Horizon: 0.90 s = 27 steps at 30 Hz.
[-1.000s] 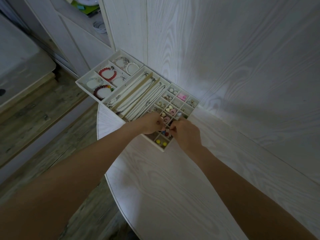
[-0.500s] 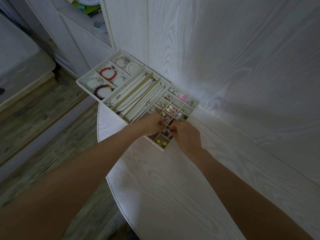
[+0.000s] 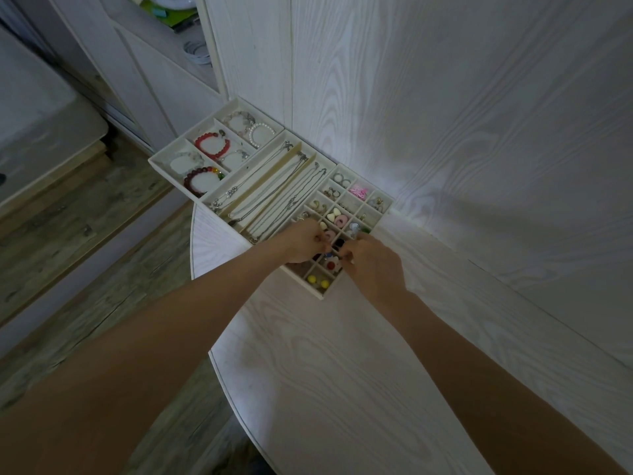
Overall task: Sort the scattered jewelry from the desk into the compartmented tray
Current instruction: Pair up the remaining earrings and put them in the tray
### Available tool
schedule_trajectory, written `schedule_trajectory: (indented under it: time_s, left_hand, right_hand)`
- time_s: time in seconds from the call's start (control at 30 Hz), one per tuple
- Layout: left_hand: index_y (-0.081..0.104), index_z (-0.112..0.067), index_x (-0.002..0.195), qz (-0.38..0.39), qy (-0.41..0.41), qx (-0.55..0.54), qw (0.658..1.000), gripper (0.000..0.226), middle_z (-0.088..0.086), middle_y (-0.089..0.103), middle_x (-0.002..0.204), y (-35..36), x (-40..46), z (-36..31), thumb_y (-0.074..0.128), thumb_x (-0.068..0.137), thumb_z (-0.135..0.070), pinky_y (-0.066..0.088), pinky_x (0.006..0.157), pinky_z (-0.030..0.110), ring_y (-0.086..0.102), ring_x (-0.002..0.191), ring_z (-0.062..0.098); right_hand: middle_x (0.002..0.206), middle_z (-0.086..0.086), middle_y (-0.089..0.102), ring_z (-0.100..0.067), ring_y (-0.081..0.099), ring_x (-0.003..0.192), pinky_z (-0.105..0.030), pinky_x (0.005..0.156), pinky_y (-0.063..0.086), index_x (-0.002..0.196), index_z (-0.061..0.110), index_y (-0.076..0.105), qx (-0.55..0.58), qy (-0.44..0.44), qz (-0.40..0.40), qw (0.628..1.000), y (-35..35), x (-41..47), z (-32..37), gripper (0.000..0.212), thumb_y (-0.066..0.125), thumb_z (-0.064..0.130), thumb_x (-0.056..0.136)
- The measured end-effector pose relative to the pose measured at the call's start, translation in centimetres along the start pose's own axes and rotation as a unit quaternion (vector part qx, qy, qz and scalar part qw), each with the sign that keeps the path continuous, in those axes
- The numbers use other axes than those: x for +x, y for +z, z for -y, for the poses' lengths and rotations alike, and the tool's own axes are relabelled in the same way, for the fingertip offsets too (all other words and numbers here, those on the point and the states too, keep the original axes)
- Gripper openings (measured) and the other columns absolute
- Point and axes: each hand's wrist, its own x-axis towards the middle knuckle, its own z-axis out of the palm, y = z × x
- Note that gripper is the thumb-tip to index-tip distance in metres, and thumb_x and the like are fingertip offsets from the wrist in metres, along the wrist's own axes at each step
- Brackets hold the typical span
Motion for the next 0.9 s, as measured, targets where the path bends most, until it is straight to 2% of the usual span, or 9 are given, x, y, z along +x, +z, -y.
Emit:
schedule_trajectory:
  time_s: [0.13, 0.3, 0.43, 0.5, 0.6, 0.7, 0.8, 0.9]
  left_hand:
    - [0.05, -0.011, 0.066, 0.001, -0.012, -0.001, 1.0, 0.029, 0.0, 0.045, 0.061, -0.1, -0.1, -0.3, 0.053, 0.095, -0.016, 0.03, 0.051, 0.019, 0.042, 0.057, 0.008]
    - [0.053, -0.01, 0.073, -0.003, -0.017, 0.019, 1.0, 0.024, -0.001, 0.047, 0.064, 0.1, 0.2, -0.3, 0.054, 0.094, -0.02, 0.032, 0.052, 0.021, 0.048, 0.064, 0.013]
    - [0.041, -0.013, 0.062, -0.019, -0.007, 0.036, 0.999, 0.035, -0.001, 0.041, 0.061, 0.1, 0.1, -0.5, 0.055, 0.094, -0.017, 0.029, 0.052, 0.024, 0.043, 0.06, 0.013]
    - [0.05, -0.01, 0.065, -0.033, 0.008, 0.05, 0.998, 0.028, -0.002, 0.045, 0.063, 0.1, 0.0, -0.7, 0.056, 0.092, -0.014, 0.034, 0.06, 0.025, 0.047, 0.069, 0.016]
    - [0.07, -0.004, 0.088, -0.062, 0.037, 0.066, 0.995, 0.014, 0.005, 0.061, 0.078, 0.3, -0.3, -0.9, 0.058, 0.09, -0.01, 0.036, 0.067, 0.023, 0.051, 0.076, 0.013]
    - [0.072, -0.003, 0.092, -0.095, 0.05, 0.076, 0.991, 0.014, 0.012, 0.069, 0.09, 0.7, -0.4, -0.8, 0.061, 0.087, -0.01, 0.038, 0.069, 0.023, 0.06, 0.082, 0.02]
    - [0.069, 0.0, 0.086, -0.132, 0.046, 0.091, 0.986, 0.012, 0.013, 0.064, 0.083, 1.2, -0.3, -0.6, 0.059, 0.087, -0.007, 0.041, 0.067, 0.027, 0.061, 0.082, 0.025]
    - [0.069, 0.0, 0.09, -0.156, 0.064, 0.121, 0.978, 0.013, 0.015, 0.065, 0.09, 1.4, -0.4, -0.5, 0.058, 0.088, -0.007, 0.05, 0.076, 0.034, 0.063, 0.087, 0.027]
  right_hand:
    - [0.11, -0.002, 0.058, -0.02, 0.059, 0.092, -0.026, 0.07, 0.044, 0.112, 0.02, 0.066, 0.029, 0.011, 0.01, 0.999, 0.3, 0.1, 0.3, 0.021, 0.055, 0.024, 0.094]
    - [0.101, 0.0, 0.059, -0.017, 0.06, 0.081, -0.025, 0.066, 0.047, 0.1, 0.018, 0.067, -0.007, 0.007, -0.007, 1.0, 0.7, -0.1, 0.6, 0.018, 0.051, 0.024, 0.096]
    - [0.1, 0.0, 0.059, -0.018, 0.061, 0.08, -0.028, 0.066, 0.05, 0.099, 0.016, 0.067, -0.021, -0.002, -0.003, 1.0, 0.7, 0.1, 0.8, 0.018, 0.049, 0.02, 0.096]
    - [0.101, -0.001, 0.061, -0.019, 0.062, 0.083, -0.028, 0.067, 0.049, 0.1, 0.016, 0.068, -0.028, -0.008, 0.006, 1.0, 0.6, 0.4, 0.9, 0.018, 0.05, 0.018, 0.096]
    - [0.103, -0.002, 0.061, -0.02, 0.063, 0.086, -0.028, 0.069, 0.048, 0.101, 0.014, 0.068, -0.043, -0.024, 0.021, 0.999, 0.4, 0.8, 1.0, 0.019, 0.049, 0.016, 0.095]
    - [0.102, -0.002, 0.061, -0.019, 0.063, 0.086, -0.026, 0.067, 0.046, 0.099, 0.015, 0.068, -0.042, -0.014, 0.019, 0.999, 0.4, 0.9, 1.0, 0.019, 0.049, 0.016, 0.095]
    - [0.102, -0.002, 0.062, -0.019, 0.062, 0.086, -0.025, 0.065, 0.043, 0.099, 0.015, 0.068, -0.028, 0.008, 0.02, 0.999, 0.8, 1.0, 1.0, 0.018, 0.05, 0.017, 0.095]
    - [0.103, -0.003, 0.061, -0.019, 0.061, 0.088, -0.024, 0.065, 0.041, 0.101, 0.015, 0.069, -0.002, 0.045, 0.022, 0.999, 0.9, 1.2, 1.1, 0.018, 0.051, 0.016, 0.095]
